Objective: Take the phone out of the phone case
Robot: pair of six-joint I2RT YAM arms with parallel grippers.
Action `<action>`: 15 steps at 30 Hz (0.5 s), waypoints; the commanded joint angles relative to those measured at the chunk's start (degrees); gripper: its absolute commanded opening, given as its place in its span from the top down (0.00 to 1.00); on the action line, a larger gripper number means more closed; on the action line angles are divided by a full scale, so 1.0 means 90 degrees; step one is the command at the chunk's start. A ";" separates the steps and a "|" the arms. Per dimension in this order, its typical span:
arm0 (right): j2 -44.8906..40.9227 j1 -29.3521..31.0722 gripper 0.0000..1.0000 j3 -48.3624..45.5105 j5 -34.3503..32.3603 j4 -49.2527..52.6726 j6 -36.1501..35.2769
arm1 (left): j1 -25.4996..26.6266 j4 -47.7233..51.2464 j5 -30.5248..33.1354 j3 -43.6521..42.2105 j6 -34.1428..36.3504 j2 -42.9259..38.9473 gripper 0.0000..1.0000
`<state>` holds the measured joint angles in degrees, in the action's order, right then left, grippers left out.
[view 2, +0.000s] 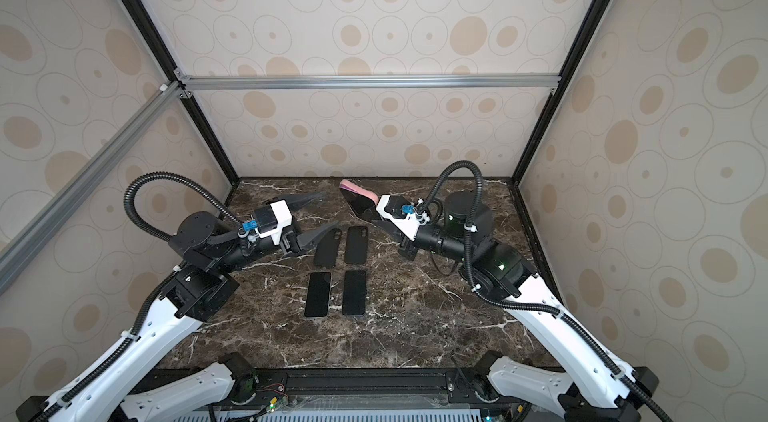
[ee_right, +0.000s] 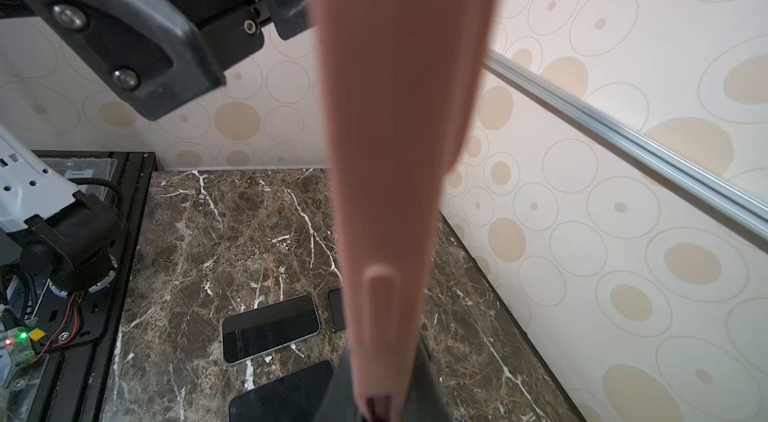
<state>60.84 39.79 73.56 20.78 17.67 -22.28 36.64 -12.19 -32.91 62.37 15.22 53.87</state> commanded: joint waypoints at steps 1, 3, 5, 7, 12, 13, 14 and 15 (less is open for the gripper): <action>0.0040 -0.0002 1.00 0.0117 -0.0006 -0.0285 0.0240 | -0.0019 -0.0396 0.0136 0.0101 -0.0080 0.0013 0.44; 0.0089 0.0000 1.00 0.0144 0.0020 -0.0244 0.0240 | -0.0019 -0.0618 0.0119 0.0092 -0.0118 0.0029 0.45; 0.0133 -0.0003 1.00 0.0185 0.0094 -0.0188 0.0229 | -0.0020 -0.0703 0.0059 0.0082 -0.0155 0.0048 0.48; 0.0155 -0.0004 1.00 0.0203 0.0140 -0.0159 0.0249 | -0.0024 -0.0777 0.0016 0.0082 -0.0197 0.0079 0.51; 0.0191 -0.0006 1.00 0.0250 0.0182 -0.0123 0.0275 | -0.0017 -0.0783 -0.0123 0.0121 -0.0218 0.0178 0.61; 0.0184 0.0000 1.00 0.0253 0.0187 -0.0129 0.0286 | -0.0010 -0.0779 -0.0133 0.0126 -0.0217 0.0188 0.63; 0.0190 -0.0005 1.00 0.0256 0.0200 -0.0133 0.0279 | -0.0015 -0.0766 -0.0150 0.0131 -0.0210 0.0207 0.65; 0.0189 0.0000 1.00 0.0264 0.0211 -0.0129 0.0288 | -0.0019 -0.0749 -0.0161 0.0139 -0.0207 0.0216 0.66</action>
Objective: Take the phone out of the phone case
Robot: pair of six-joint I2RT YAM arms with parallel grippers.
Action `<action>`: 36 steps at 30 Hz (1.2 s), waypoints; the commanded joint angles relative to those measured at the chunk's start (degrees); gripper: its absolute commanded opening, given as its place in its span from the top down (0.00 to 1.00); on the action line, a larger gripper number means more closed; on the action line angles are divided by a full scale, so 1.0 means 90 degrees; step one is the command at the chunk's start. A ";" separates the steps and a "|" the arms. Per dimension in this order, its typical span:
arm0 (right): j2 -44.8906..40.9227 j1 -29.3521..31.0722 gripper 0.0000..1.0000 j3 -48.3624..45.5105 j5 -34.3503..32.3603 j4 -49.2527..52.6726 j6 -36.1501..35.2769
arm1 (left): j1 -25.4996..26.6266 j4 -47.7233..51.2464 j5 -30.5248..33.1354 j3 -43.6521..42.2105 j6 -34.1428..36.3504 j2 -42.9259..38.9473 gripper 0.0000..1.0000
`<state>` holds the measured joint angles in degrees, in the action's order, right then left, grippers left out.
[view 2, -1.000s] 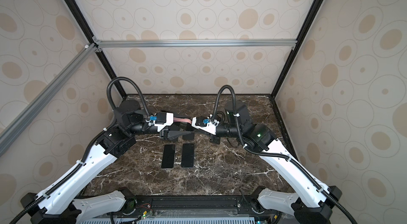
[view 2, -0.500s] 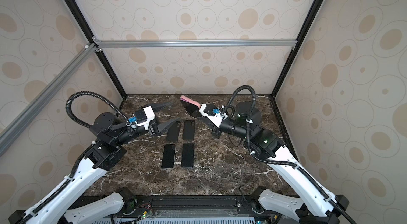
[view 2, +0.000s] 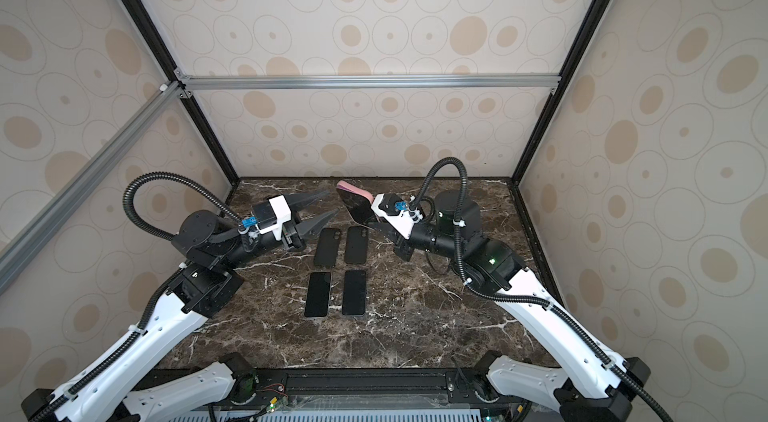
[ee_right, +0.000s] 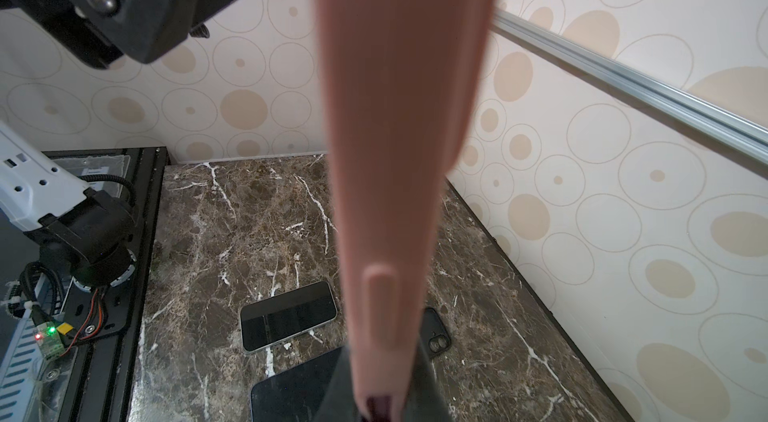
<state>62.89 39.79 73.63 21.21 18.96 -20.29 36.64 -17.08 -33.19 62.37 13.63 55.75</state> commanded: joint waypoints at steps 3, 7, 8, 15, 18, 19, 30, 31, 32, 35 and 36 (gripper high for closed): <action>-0.0009 -0.0003 1.00 0.0309 0.0257 -0.0208 0.0055 | -0.0014 -0.0195 -0.0141 0.0145 -0.0020 0.0046 0.68; 0.0007 0.0017 1.00 0.0335 0.0328 -0.0154 0.0014 | -0.0018 -0.0206 -0.0150 0.0179 -0.0010 0.0066 0.68; 0.0014 0.0008 1.00 0.0343 0.0339 -0.0144 0.0019 | -0.0017 -0.0218 -0.0149 0.0180 0.0002 0.0071 0.68; 0.0070 0.0012 1.00 0.0384 0.0334 -0.0022 -0.0030 | -0.0009 -0.0261 -0.0131 0.0199 -0.0010 0.0083 0.67; 0.0072 0.0009 1.00 0.0384 0.0329 -0.0035 -0.0030 | -0.0009 -0.0225 -0.0155 0.0233 -0.0010 0.0102 0.67; 0.0072 0.0007 1.00 0.0386 0.0338 -0.0044 -0.0030 | -0.0010 -0.0220 -0.0167 0.0238 -0.0002 0.0110 0.67; 0.0085 0.0011 1.00 0.0490 0.0537 0.0084 -0.0150 | -0.0018 0.0055 -0.0422 0.0237 -0.0019 0.0378 0.72; 0.0087 0.0003 1.00 0.0485 0.0521 0.0104 -0.0168 | -0.0019 0.0029 -0.0382 0.0195 -0.0013 0.0364 0.71; 0.0083 0.0012 1.00 0.0476 0.0456 0.0109 -0.0160 | -0.0015 -0.0009 -0.0327 0.0164 -0.0030 0.0342 0.70; 0.0030 0.0008 1.00 0.0415 0.0114 0.0000 -0.0044 | -0.0011 -0.0147 -0.0059 0.0076 -0.0016 0.0208 0.66; 0.0023 0.0011 1.00 0.0400 0.0030 -0.0035 -0.0030 | -0.0018 -0.0167 0.0033 0.0063 0.0024 0.0170 0.65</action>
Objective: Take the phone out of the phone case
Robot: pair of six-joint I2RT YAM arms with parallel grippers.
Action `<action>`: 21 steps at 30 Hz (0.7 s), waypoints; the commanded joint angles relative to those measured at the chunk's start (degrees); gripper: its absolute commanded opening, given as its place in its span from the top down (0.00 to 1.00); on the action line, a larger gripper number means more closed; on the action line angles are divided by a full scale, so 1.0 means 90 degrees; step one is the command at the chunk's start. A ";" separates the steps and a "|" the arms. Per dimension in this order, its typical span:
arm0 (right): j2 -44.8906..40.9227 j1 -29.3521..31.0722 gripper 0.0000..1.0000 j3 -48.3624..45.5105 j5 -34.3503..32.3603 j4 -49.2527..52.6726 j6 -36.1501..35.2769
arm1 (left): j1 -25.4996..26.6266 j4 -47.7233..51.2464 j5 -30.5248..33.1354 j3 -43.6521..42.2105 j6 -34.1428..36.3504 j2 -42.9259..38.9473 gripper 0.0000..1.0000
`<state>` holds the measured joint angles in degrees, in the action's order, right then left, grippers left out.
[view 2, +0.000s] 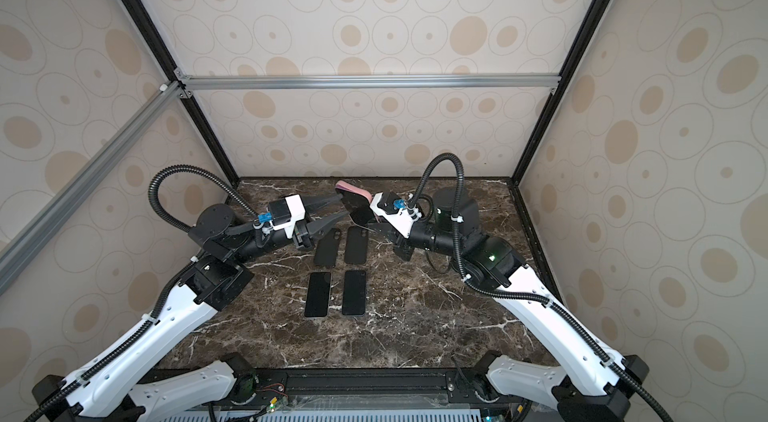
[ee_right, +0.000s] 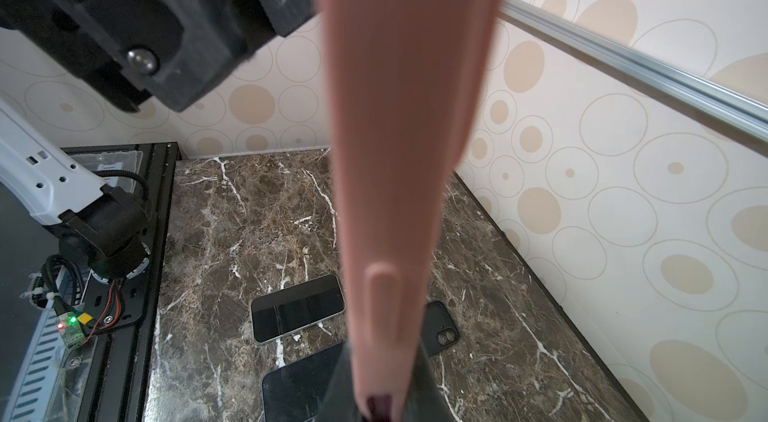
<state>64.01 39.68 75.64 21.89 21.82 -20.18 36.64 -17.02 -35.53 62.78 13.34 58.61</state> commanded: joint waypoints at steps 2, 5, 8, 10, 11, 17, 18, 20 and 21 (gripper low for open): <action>-0.0091 0.0023 1.00 0.0197 -0.0106 -0.0306 -0.0068 | -0.0016 -0.0217 0.0431 -0.0003 0.0108 -0.0221 0.64; -0.0042 0.0022 1.00 0.0224 -0.0048 -0.0236 -0.0092 | -0.0010 -0.0171 0.0474 0.0052 0.0155 -0.0237 0.64; -0.0044 0.0017 1.00 0.0211 -0.0002 -0.0267 -0.0091 | -0.0019 -0.0150 0.0491 0.0065 0.0171 -0.0231 0.64; -0.0042 0.0022 1.00 0.0210 0.0038 -0.0281 -0.0090 | -0.0015 -0.0150 0.0502 0.0065 0.0169 -0.0229 0.64; -0.0044 0.0024 1.00 0.0227 0.0047 -0.0267 -0.0096 | -0.0016 -0.0155 0.0493 0.0065 0.0168 -0.0222 0.63; -0.0042 0.0022 1.00 0.0239 0.0143 -0.0159 -0.0145 | -0.0013 -0.0194 0.0488 0.0065 0.0158 -0.0222 0.63; -0.0042 0.0024 1.00 0.0239 0.0136 -0.0151 -0.0141 | -0.0014 -0.0194 0.0480 0.0065 0.0149 -0.0216 0.63; -0.0024 0.0024 1.00 0.0247 0.0139 -0.0127 -0.0150 | -0.0010 -0.0194 0.0463 0.0060 0.0148 -0.0198 0.63; -0.0018 0.0020 1.00 0.0253 0.0136 -0.0120 -0.0152 | -0.0016 -0.0192 0.0445 0.0074 0.0148 -0.0193 0.63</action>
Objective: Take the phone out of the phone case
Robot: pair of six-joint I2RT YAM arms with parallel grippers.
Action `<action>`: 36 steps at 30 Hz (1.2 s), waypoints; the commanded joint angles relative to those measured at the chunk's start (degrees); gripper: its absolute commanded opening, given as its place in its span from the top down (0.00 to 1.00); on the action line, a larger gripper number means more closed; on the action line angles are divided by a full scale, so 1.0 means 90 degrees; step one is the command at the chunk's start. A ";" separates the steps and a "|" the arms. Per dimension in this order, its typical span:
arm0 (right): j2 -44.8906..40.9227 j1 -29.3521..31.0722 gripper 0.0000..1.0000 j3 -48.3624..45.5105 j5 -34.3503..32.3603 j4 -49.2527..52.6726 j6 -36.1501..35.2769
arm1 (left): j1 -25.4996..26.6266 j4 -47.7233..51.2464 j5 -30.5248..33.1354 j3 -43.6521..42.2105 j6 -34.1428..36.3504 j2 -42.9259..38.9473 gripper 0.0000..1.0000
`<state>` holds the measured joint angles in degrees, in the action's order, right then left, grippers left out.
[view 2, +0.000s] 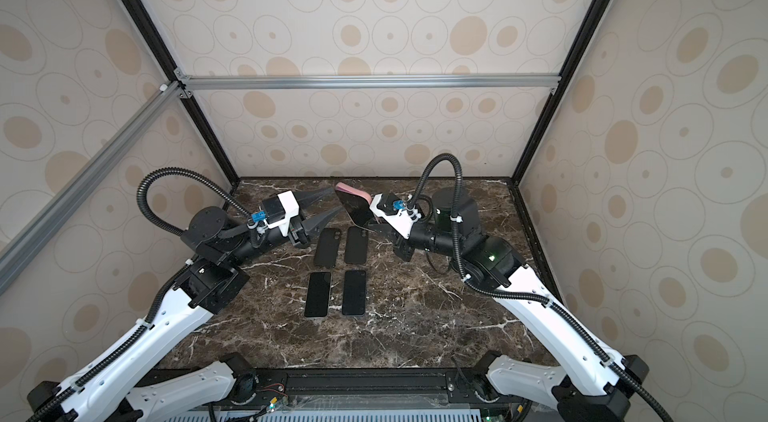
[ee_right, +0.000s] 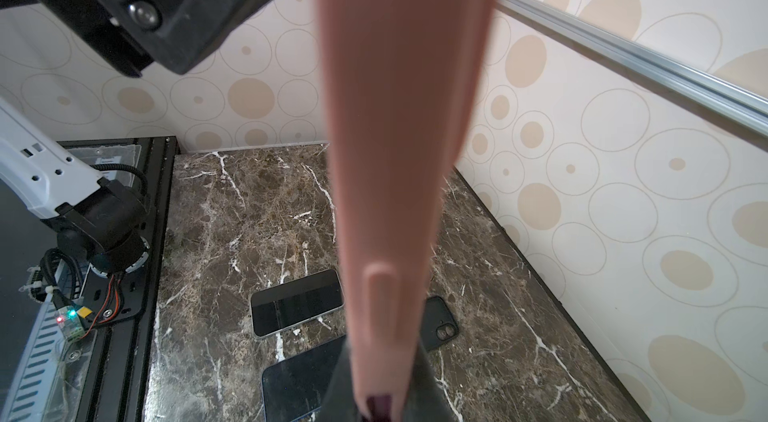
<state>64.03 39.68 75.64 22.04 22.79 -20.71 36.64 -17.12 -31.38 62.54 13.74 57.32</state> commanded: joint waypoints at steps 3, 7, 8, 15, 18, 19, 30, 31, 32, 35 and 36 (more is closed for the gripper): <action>-0.0009 0.0023 1.00 0.0251 0.0120 -0.0255 -0.0065 | -0.0013 -0.0139 -0.0086 0.0131 0.0100 -0.0017 0.65; -0.0009 0.0025 1.00 0.0267 0.0120 -0.0284 -0.0052 | -0.0015 -0.0128 -0.0095 0.0102 0.0086 -0.0011 0.69; 0.0004 0.0024 1.00 0.0268 0.0128 -0.0291 -0.0045 | -0.0014 -0.0121 -0.0098 0.0092 0.0085 -0.0008 0.69; 0.0032 0.0024 1.00 0.0307 0.0264 -0.0198 -0.0115 | -0.0016 -0.0021 -0.0173 0.0138 0.0109 0.0052 0.70; 0.0037 0.0025 1.00 0.0314 0.0345 -0.0188 -0.0194 | -0.0009 0.0347 -0.0362 0.0269 0.0171 0.0160 0.70; 0.0048 0.0025 1.00 0.0333 0.0388 -0.0165 -0.0218 | -0.0013 0.0439 -0.0451 0.0292 0.0206 0.0200 0.69; -0.0043 0.0082 1.00 0.0402 0.0991 0.0039 -0.0723 | -0.0016 0.1550 -0.1331 0.0627 0.0549 0.0668 0.71; -0.0055 0.0083 1.00 0.0390 0.1041 0.0025 -0.0761 | -0.0014 0.1671 -0.1422 0.0655 0.0610 0.0714 0.71; -0.0086 0.0089 1.00 0.0378 0.1096 -0.0004 -0.0799 | -0.0017 0.1740 -0.1487 0.0660 0.0638 0.0744 0.71; -0.0151 0.0111 1.00 0.0320 0.1233 -0.0073 -0.0915 | -0.0019 0.1932 -0.1666 0.0658 0.0728 0.0826 0.72; -0.0161 0.0114 1.00 0.0317 0.1266 -0.0073 -0.0956 | -0.0016 0.2009 -0.1717 0.0676 0.0752 0.0861 0.72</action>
<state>63.81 38.87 76.60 24.23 28.88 -23.40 35.29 -7.55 -39.29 68.36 18.26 61.87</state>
